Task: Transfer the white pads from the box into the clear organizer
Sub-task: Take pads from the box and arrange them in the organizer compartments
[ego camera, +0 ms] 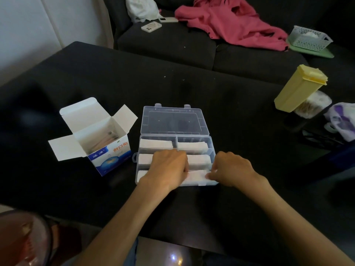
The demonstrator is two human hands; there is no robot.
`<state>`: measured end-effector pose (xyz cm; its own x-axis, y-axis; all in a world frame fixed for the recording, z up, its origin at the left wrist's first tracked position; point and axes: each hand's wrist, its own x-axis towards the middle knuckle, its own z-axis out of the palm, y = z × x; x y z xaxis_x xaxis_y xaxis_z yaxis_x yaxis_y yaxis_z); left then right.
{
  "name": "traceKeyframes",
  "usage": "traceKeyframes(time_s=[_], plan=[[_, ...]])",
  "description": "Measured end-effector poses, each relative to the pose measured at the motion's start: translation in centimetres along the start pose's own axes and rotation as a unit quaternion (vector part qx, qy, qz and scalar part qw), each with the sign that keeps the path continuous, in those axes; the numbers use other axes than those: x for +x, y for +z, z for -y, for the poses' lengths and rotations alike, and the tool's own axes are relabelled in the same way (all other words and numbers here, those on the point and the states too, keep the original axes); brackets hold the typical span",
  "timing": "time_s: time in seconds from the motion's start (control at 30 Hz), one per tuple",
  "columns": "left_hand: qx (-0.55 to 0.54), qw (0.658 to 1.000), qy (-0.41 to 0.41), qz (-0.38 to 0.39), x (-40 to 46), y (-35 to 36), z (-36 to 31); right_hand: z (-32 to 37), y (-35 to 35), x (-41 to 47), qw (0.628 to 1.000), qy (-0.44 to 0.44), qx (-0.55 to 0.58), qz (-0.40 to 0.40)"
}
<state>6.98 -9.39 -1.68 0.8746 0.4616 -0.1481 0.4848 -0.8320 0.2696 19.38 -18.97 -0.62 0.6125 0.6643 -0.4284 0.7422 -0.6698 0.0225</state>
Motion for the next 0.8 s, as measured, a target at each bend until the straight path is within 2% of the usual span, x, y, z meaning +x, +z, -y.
traceKeyframes(time_s=[0.07, 0.17, 0.3, 0.47, 0.57, 0.67, 0.73, 0.8], plan=[[-0.005, 1.0, 0.004, 0.008, 0.0, 0.0, 0.1, -0.7, -0.6, 0.2, 0.998, 0.009, 0.047, 0.027], [-0.019, 1.0, 0.011, 0.005, 0.2, -0.2, 0.1, -1.9, -1.6, -0.1, 0.994, -0.027, 0.105, -0.023], [-0.037, 0.999, 0.011, 0.006, 0.4, -0.2, 0.1, -1.6, -1.6, -0.5, 0.99, -0.12, 0.072, -0.023], [-0.042, 0.999, 0.014, 0.001, 0.5, 0.0, 0.2, -1.2, -0.6, -0.8, 0.989, -0.127, -0.001, -0.072], [-0.051, 0.999, 0.016, 0.009, 0.6, -0.2, 0.3, -1.1, -0.1, -0.9, 0.989, -0.129, 0.017, -0.064], [-0.112, 0.994, 0.014, 0.011, 0.5, -1.8, 0.8, -1.5, -0.7, -1.0, 0.987, -0.126, 0.068, -0.071], [-0.195, 0.98, 0.001, -0.028, -0.2, -3.6, 1.7, -1.7, -1.9, -1.2, 0.978, -0.129, 0.135, -0.096], [-0.277, 0.952, -0.016, -0.128, -1.4, -5.1, 2.9, -1.4, -3.3, -1.3, 0.963, -0.144, 0.19, -0.128]])
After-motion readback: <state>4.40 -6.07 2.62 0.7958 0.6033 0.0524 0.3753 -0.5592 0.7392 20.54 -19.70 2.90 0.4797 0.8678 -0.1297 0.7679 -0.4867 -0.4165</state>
